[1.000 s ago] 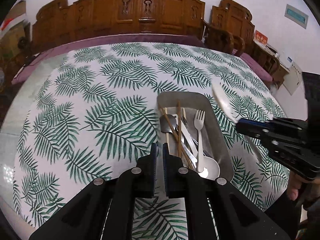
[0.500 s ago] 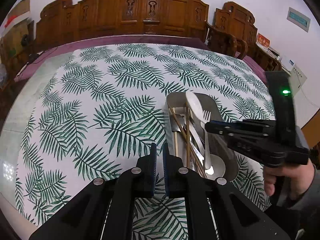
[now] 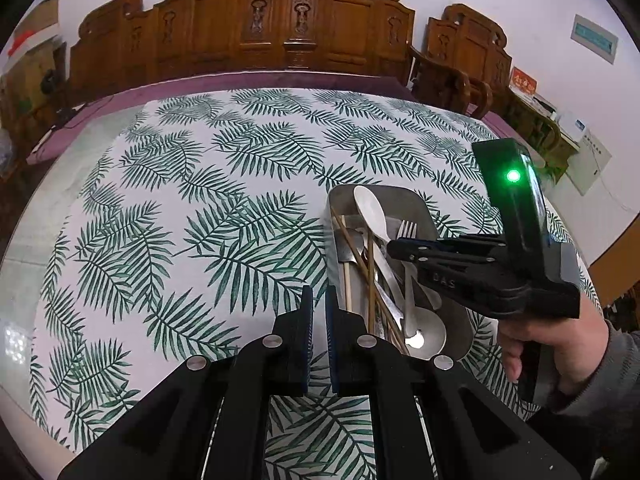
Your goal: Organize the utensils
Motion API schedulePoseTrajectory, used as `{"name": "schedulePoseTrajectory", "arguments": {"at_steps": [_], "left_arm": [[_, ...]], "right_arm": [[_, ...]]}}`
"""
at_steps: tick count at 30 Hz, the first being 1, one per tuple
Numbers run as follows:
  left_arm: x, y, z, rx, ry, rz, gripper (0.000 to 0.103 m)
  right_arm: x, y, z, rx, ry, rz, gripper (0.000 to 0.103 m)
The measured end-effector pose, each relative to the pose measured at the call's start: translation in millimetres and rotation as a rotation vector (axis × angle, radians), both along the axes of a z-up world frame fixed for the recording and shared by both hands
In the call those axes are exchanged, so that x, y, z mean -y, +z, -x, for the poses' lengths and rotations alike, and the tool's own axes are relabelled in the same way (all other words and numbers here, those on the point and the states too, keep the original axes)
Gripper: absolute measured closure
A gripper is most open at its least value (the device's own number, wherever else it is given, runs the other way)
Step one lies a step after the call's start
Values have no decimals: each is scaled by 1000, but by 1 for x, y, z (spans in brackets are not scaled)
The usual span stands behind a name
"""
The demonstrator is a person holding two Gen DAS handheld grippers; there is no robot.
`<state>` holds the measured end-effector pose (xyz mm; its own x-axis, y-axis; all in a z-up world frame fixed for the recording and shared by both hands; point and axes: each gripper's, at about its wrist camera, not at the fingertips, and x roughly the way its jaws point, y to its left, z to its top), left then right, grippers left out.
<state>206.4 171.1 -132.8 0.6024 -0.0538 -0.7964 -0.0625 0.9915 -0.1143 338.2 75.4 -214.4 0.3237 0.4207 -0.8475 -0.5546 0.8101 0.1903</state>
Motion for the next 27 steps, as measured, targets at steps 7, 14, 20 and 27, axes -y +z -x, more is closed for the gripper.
{"name": "schedulePoseTrajectory", "arguments": {"at_steps": [7,14,20,27], "left_arm": [[5,1,2,-3,0,-5,98],[15,13,13,17,2,-20,85],[29,27,29,53,2,-40,63],[50,41,50,93,-6,-59,26]], "right_arm": [[1,5,11,31,33,-7,92],[22,33,37,89,58,-54,92],[58,67,70,158,50,-115,77],[105,97,111,246,16,-154,25]]}}
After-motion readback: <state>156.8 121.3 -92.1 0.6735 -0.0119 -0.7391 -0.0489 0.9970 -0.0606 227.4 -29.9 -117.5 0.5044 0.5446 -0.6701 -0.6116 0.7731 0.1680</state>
